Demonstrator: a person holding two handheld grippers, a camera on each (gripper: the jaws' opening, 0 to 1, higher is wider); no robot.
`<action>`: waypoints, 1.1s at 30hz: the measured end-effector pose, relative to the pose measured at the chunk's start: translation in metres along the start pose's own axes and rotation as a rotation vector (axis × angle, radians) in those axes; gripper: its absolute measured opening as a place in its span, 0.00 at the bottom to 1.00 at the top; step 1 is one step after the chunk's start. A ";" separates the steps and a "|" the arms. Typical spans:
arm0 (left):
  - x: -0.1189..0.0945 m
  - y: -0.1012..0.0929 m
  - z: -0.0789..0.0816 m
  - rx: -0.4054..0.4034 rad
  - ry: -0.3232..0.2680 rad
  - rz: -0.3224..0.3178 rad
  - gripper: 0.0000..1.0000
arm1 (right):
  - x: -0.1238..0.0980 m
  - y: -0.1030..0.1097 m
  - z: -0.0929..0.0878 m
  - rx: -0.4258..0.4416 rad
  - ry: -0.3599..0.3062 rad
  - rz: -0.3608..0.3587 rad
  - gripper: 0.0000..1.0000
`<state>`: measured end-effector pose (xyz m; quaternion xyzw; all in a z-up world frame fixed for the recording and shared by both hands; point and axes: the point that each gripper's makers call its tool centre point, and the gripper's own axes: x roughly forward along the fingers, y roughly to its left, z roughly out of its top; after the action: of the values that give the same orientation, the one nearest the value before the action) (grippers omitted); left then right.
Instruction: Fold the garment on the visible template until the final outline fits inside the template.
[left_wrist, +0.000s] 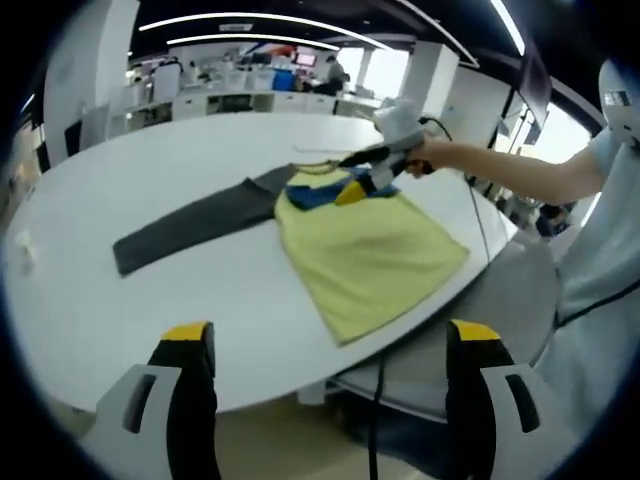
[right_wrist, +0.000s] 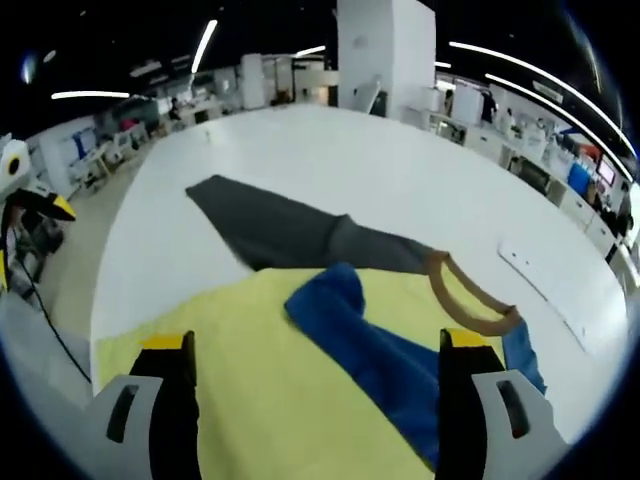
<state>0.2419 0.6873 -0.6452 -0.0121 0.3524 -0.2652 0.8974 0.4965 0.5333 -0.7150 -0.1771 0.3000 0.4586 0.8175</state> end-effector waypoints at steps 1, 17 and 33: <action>0.000 0.000 0.000 0.001 -0.002 0.000 0.92 | 0.001 0.004 -0.001 0.007 -0.001 0.003 1.00; -0.004 -0.001 -0.004 -0.004 0.003 0.009 0.93 | -0.010 0.002 -0.008 0.049 -0.030 -0.009 0.97; 0.000 -0.011 -0.001 0.007 -0.002 -0.007 0.94 | -0.066 0.008 -0.015 0.049 -0.083 -0.034 1.00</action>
<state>0.2368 0.6781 -0.6436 -0.0105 0.3507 -0.2694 0.8969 0.4588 0.4864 -0.6836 -0.1429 0.2741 0.4441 0.8410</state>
